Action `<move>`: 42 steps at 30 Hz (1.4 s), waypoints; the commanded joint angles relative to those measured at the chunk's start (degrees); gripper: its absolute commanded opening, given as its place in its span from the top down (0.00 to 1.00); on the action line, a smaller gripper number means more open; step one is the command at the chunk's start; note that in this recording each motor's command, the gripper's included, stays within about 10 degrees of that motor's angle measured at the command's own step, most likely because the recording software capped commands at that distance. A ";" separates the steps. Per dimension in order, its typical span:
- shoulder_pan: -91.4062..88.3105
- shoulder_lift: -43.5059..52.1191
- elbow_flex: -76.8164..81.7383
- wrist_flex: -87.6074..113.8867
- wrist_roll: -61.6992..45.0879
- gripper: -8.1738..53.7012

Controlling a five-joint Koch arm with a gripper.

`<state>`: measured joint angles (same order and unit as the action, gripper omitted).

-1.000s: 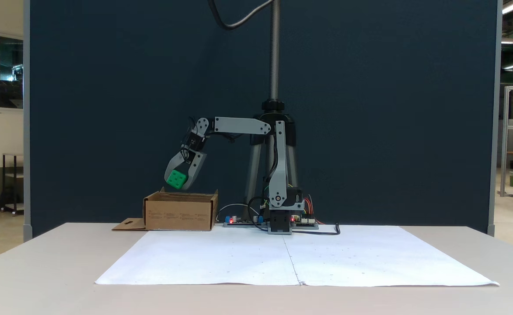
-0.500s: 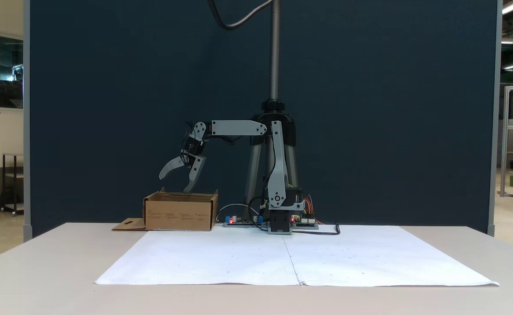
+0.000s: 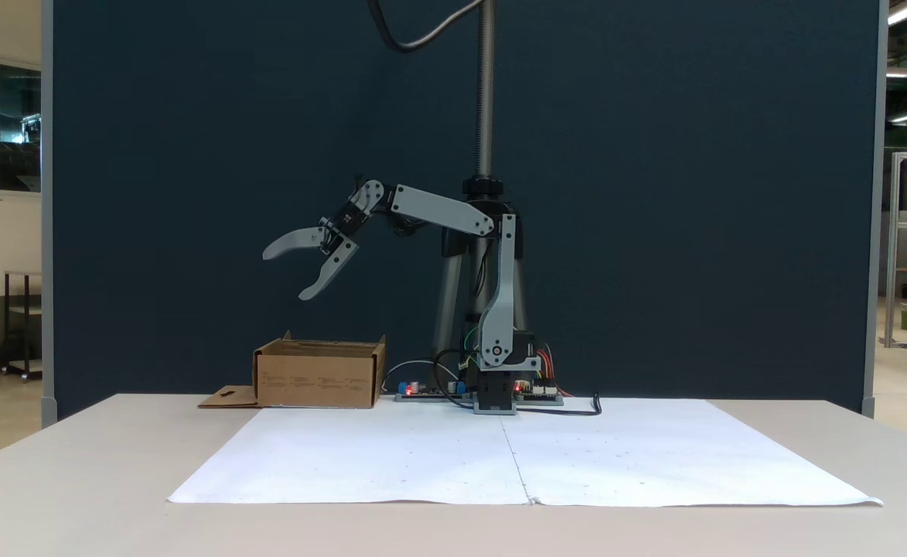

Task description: Grasp a green dice and put it in the bin.

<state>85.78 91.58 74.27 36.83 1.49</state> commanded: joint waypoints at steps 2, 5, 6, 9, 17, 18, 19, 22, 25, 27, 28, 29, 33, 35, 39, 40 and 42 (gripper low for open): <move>-5.80 4.22 -2.37 -3.25 2.37 0.19; -13.27 6.06 -2.02 -3.25 2.29 0.19; -15.82 7.21 -1.67 -3.16 2.29 0.19; -23.03 9.14 0.26 -3.25 2.20 0.18; -46.05 15.64 9.32 -3.34 2.02 0.17; -48.69 16.44 10.55 -3.34 2.11 0.17; -51.59 16.79 11.43 -3.43 2.11 0.17; -59.77 18.63 15.64 -6.33 2.11 0.17; -67.24 21.09 22.24 -12.83 2.11 0.16; -72.25 24.61 31.29 -18.53 2.02 0.17; -74.62 26.89 36.83 -22.22 1.93 0.17; -76.20 28.48 39.46 -23.97 1.93 0.17; -81.30 34.37 50.19 -32.06 1.85 0.17; -82.62 36.65 55.11 -36.98 1.49 0.17; -83.85 39.29 63.02 -44.10 1.05 0.17; -83.94 39.90 64.60 -46.04 0.62 0.17; -84.11 41.13 67.85 -49.90 -0.44 0.17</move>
<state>1.49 128.50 142.73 -5.62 1.67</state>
